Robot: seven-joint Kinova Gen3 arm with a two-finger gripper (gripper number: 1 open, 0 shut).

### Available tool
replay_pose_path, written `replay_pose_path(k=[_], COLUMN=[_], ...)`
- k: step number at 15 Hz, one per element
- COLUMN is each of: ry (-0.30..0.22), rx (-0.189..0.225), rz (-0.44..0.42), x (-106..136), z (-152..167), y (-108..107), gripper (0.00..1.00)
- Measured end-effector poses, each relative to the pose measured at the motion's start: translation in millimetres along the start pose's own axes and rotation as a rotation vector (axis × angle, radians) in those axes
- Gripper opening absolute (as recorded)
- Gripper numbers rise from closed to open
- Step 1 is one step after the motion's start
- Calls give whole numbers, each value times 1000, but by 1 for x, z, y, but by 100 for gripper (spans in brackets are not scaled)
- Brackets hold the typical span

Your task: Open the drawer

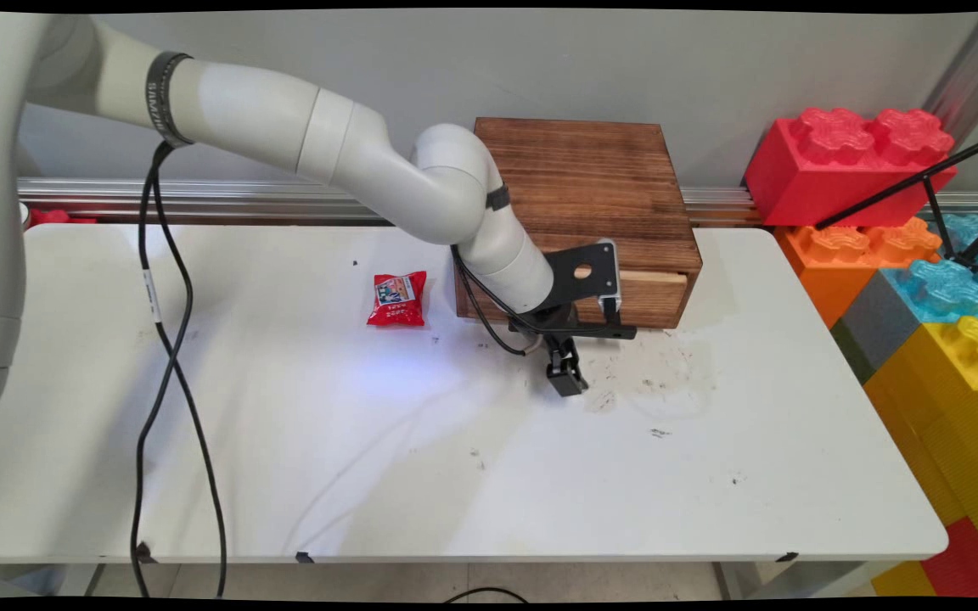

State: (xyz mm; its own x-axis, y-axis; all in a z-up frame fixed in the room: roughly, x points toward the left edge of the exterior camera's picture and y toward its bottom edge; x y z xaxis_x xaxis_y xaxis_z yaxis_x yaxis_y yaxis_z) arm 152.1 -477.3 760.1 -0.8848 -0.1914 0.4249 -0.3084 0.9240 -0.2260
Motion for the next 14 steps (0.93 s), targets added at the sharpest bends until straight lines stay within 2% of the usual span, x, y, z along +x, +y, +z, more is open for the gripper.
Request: replay_pose_path(k=[6, 14], ry=[-1, -4], rx=[-12, -51], rz=[-21, -25], x=[7, 9], z=[3, -6], y=[6, 32], gripper=[100, 100])
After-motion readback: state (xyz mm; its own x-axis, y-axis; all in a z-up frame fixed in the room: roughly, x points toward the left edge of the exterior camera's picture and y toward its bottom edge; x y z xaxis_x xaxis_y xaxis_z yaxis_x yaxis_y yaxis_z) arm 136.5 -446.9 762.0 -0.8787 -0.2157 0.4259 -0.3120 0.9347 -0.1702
